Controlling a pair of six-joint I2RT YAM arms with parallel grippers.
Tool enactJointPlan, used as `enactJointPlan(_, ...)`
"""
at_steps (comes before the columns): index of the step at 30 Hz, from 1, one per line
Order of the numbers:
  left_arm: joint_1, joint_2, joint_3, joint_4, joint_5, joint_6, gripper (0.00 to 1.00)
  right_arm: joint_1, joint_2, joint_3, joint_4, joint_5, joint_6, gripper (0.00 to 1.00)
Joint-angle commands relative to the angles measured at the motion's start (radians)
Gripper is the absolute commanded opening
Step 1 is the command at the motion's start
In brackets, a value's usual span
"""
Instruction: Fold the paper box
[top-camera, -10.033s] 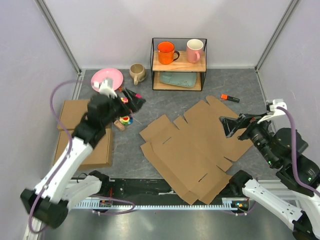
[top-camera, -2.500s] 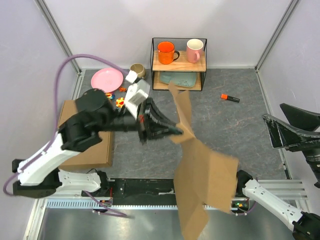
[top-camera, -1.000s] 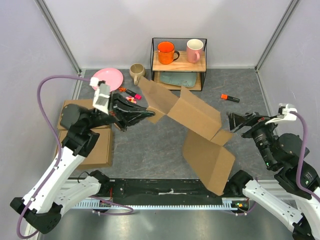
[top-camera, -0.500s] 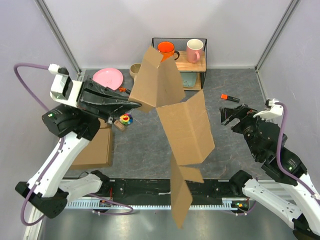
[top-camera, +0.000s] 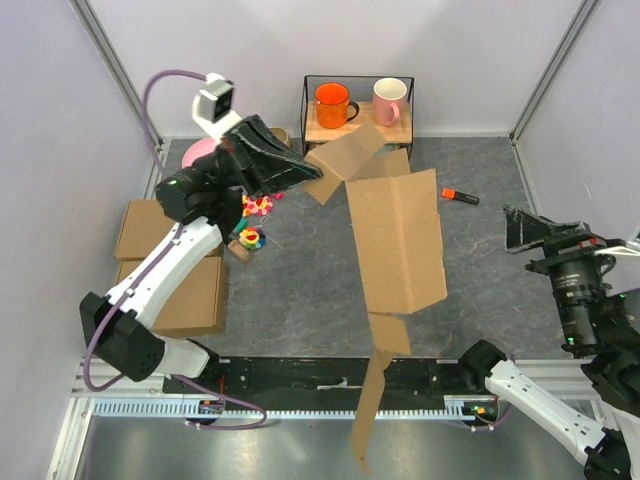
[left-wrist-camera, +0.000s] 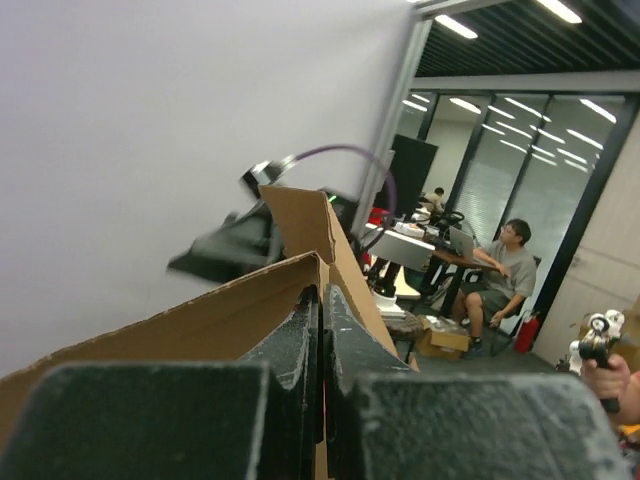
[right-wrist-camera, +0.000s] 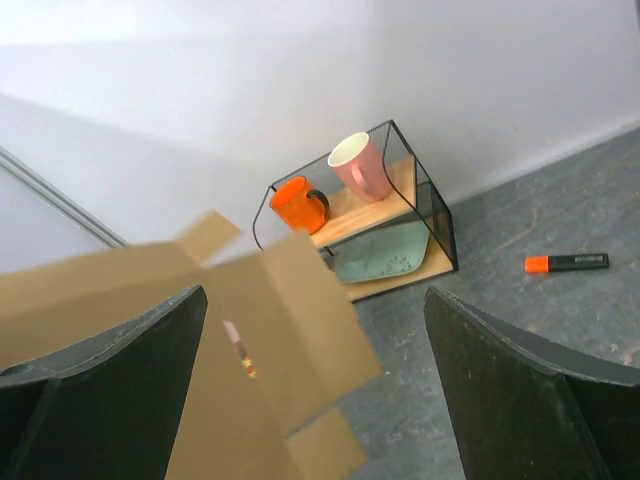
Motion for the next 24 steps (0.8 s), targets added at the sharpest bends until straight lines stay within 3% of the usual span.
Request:
enactJointPlan(1,0.024,0.012,-0.128,0.352,0.081,-0.031,0.02,0.003,0.001,0.036,-0.035,-0.006,-0.069,0.98)
enactJointPlan(3,0.05,0.027,-0.199,0.352,0.121,-0.015,0.03,0.003,0.015,0.018,-0.05,-0.014,-0.066,0.98)
enactJointPlan(7,0.129,0.057,-0.299,0.352,0.25,-0.021,0.16,0.004,0.018,-0.042,-0.041,-0.032,-0.053,0.98)
enactJointPlan(13,0.203,-0.029,-0.446,0.352,0.256,0.034,0.14,0.001,0.046,-0.177,-0.031,0.01,0.051,0.98)
enactJointPlan(18,0.221,-0.071,-0.409,0.352,0.282,0.012,0.11,0.003,0.03,-0.26,-0.009,0.066,0.122,0.98)
enactJointPlan(24,0.238,-0.121,-0.345,0.352,0.258,-0.005,0.09,0.003,0.05,-0.326,0.005,0.006,0.217,0.98)
